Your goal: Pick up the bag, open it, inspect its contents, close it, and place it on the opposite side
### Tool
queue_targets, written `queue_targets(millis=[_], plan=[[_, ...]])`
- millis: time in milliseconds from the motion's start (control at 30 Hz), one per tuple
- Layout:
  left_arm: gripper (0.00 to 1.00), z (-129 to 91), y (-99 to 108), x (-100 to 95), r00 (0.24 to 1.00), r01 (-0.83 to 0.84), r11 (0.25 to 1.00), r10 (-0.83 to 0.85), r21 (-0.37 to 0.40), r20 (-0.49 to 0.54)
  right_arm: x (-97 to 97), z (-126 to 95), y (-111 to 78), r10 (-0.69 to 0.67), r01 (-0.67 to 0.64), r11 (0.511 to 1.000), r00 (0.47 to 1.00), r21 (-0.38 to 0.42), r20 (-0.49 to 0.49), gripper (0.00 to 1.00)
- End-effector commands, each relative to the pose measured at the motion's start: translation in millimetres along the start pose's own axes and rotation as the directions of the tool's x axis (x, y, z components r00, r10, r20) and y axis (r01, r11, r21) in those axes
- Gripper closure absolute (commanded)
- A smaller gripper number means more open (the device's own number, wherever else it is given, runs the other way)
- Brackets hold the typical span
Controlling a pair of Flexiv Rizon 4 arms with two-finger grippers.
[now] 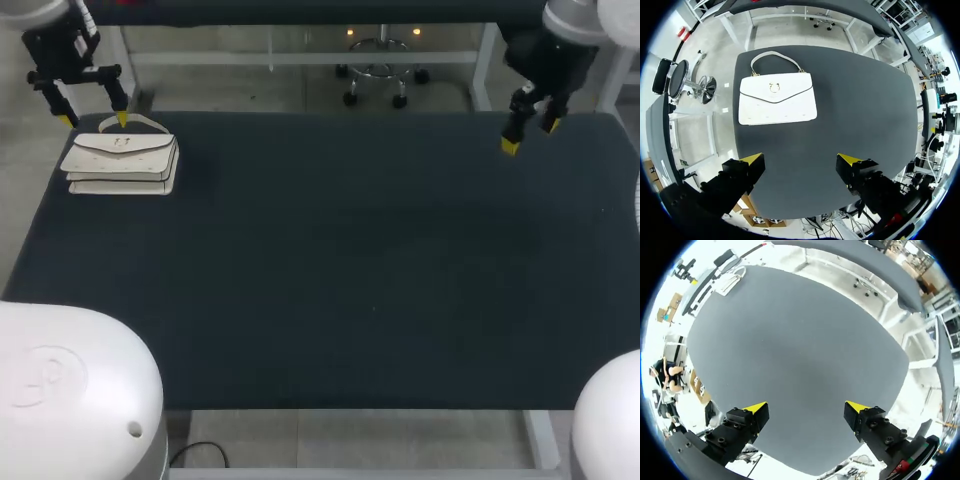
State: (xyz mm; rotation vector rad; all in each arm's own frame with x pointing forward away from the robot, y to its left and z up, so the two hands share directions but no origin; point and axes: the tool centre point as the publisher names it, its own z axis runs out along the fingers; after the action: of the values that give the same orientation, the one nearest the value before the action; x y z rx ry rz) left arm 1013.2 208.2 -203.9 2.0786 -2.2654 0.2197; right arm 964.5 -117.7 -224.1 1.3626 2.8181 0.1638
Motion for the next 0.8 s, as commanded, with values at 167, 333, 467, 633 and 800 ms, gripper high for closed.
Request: queue_targets(millis=[167,333,467,633,800], plan=[[0.00,-1,4,-22.6,0.997,0.010,0.999,-0.007,0.038,-0.079,24.2,22,-8.0,-0.414,0.406,0.883,0.910,-0.234,0.020,0.00],[0.00,4,2,-35.4,0.993,0.031,0.999,-0.027,0.036,-0.111,39.3,33,-6.6,-0.505,0.494,0.813,0.862,-0.309,0.049,0.00],[0.00,8,2,-42.3,0.992,0.039,0.999,-0.035,0.032,-0.117,46.2,38,-5.4,-0.584,0.562,0.755,0.811,-0.339,0.043,0.00],[0.00,11,2,-48.7,0.988,0.049,0.998,-0.042,0.046,-0.152,46.2,38,-5.4,-0.584,0.562,0.755,0.811,-0.339,0.043,0.00],[0.00,11,2,-48.7,0.988,0.049,0.998,-0.042,0.046,-0.152,46.2,38,-5.4,-0.584,0.562,0.755,0.811,-0.339,0.043,0.00]])
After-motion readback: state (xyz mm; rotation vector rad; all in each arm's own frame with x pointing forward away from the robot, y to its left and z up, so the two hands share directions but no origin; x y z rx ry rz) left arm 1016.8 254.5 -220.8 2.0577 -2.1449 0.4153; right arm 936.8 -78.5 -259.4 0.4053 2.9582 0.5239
